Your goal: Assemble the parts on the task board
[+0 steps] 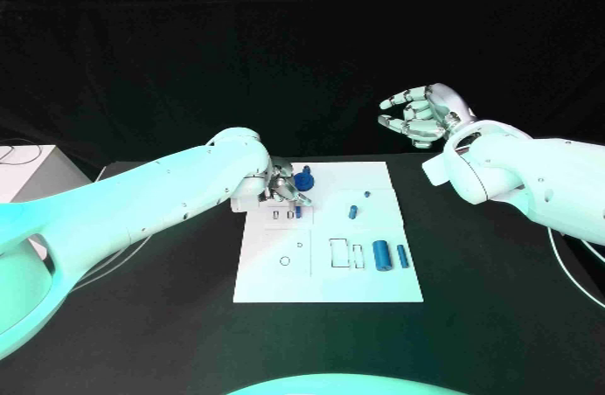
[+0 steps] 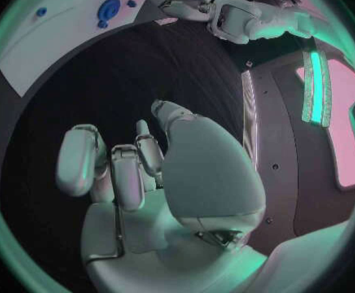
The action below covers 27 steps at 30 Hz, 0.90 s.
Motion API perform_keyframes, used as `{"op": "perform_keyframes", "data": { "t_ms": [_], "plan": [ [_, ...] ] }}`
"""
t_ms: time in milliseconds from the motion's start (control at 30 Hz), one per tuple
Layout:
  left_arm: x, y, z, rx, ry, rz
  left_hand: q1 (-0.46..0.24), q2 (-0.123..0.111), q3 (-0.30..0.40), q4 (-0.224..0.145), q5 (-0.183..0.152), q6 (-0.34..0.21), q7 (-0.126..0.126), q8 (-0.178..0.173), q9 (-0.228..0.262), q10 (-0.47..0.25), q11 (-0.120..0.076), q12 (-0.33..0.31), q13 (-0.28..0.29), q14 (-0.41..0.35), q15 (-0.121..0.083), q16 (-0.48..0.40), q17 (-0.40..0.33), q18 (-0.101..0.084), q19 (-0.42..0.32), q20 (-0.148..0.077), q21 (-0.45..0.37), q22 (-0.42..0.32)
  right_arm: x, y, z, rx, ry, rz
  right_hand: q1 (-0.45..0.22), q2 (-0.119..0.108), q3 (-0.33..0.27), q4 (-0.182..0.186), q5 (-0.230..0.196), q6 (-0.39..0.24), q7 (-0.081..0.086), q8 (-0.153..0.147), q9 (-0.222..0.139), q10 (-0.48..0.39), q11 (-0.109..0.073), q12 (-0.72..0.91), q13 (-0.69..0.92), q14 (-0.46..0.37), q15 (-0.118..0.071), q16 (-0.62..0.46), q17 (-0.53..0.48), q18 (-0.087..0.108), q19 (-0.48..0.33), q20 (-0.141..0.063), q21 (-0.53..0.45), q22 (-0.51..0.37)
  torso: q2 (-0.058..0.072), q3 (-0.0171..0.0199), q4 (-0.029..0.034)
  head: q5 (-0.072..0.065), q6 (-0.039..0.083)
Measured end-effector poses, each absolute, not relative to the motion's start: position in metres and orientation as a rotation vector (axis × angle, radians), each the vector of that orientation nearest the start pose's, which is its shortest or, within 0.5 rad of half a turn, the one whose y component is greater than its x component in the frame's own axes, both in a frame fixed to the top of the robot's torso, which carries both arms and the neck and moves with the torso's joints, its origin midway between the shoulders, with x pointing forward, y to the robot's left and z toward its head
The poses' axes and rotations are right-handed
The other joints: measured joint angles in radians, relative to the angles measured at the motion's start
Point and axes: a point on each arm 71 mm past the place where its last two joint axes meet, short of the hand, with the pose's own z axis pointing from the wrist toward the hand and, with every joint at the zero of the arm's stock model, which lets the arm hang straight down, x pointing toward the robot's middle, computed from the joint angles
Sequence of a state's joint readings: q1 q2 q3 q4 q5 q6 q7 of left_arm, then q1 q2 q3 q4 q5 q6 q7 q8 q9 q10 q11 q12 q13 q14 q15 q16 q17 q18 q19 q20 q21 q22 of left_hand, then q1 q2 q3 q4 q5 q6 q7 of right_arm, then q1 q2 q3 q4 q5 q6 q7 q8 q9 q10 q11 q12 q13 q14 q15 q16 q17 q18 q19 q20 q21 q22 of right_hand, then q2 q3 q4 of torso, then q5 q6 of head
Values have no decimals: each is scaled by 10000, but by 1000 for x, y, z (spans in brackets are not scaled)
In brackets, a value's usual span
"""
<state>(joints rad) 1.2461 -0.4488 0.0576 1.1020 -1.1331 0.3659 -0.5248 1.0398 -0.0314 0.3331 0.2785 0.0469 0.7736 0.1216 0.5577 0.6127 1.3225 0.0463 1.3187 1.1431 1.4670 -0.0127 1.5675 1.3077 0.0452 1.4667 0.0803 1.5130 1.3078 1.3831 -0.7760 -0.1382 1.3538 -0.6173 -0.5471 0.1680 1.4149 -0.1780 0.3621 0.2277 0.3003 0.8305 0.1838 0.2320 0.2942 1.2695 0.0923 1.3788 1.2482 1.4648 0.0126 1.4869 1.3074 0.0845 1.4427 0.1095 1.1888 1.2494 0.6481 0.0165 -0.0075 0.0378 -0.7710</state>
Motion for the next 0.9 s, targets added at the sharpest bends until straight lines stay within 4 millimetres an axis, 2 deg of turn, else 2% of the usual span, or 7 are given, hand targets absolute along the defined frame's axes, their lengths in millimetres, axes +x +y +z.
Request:
{"op": "perform_keyframes", "data": {
  "t_ms": [767, 900],
  "plan": [
    [552, 133, -207, -328, 24302, -3535, 157, -80, 733, -13, 0, -179, -37, 214, 444, -36, -35, -92, -155, -35, -34, 0, -1, 1, 0, 2, -1, -2, 540, -235, -124, 5262, 14033, 9577, 0, 0, -1, 0, 55, 0, 0, -1, 0, 1, 1, 0, 1, 0, 0, 0, 0, 0, 0, 0, 0, 0, 0, 5, 11, -31, -103],
    [553, 132, -207, -372, 24315, -3532, 168, -174, 1228, -65, 0, -85, -91, 524, 757, 18, -89, 7, 100, 1, -71, 0, -1, 1, -3, -1, -1, -2, 540, -235, -124, 5254, 14039, 9578, 0, 0, -1, 0, 55, 1, 0, -1, 0, 1, 0, 0, 1, 0, 0, 0, 0, 0, 0, 0, 0, 0, 8, 0, 7, -28, -121]
  ]
}}
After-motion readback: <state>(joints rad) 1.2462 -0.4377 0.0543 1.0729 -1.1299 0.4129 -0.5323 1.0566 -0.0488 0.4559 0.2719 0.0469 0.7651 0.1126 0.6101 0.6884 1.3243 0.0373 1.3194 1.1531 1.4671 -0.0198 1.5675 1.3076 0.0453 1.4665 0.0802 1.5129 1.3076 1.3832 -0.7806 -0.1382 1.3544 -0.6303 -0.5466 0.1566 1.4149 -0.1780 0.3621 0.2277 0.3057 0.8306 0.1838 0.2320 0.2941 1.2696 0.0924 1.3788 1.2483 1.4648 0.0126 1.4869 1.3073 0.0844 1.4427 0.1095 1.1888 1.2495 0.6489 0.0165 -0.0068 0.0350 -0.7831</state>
